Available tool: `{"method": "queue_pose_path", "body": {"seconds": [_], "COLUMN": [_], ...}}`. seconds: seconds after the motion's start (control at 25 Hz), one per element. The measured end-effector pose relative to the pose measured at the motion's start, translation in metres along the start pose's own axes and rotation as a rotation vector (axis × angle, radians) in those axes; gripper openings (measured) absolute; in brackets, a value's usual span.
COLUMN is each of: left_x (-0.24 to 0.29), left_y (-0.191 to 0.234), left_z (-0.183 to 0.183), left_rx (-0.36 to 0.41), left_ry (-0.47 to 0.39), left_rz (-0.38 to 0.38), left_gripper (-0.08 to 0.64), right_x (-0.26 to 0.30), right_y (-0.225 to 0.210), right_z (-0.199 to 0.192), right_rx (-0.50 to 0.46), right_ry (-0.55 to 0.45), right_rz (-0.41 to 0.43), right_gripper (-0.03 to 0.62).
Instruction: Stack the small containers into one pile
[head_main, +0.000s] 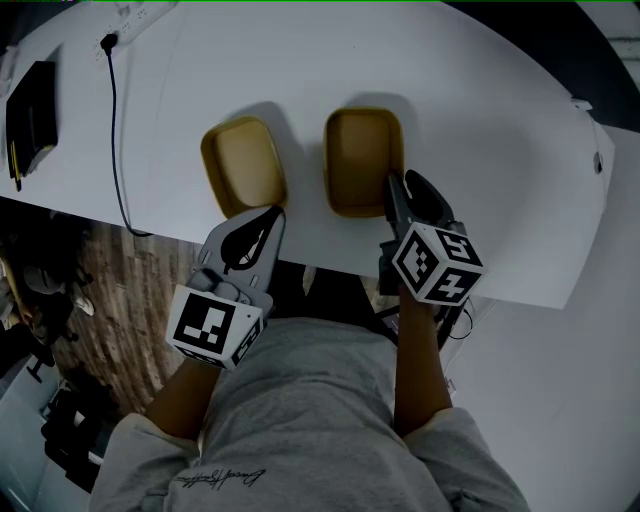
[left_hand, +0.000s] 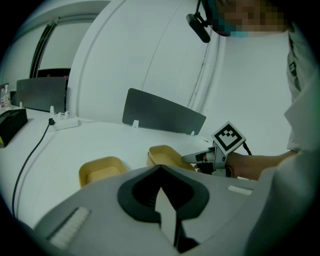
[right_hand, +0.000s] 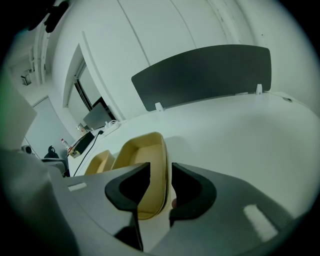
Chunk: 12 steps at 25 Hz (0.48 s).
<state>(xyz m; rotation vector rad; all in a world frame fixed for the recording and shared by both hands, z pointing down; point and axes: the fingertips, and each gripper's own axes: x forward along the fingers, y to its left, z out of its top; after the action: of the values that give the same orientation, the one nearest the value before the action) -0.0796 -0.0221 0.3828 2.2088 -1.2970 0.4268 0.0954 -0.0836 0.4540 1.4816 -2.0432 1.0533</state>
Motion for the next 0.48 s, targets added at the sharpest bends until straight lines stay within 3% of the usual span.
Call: {"method": "queue_pose_path", "body": {"seconds": [0.48], "left_x": [0.0000], "left_y": [0.0011], "left_z": [0.0009], "left_rx": [-0.006], "left_ry": [-0.006], "left_rz": [0.001], "left_gripper": [0.002], "right_x": [-0.0028], "right_y": [0.0011], "right_z": [0.0038], "right_rx": [-0.001], "right_ry": [-0.007], "right_rz": [0.003], "right_gripper": [0.152]}}
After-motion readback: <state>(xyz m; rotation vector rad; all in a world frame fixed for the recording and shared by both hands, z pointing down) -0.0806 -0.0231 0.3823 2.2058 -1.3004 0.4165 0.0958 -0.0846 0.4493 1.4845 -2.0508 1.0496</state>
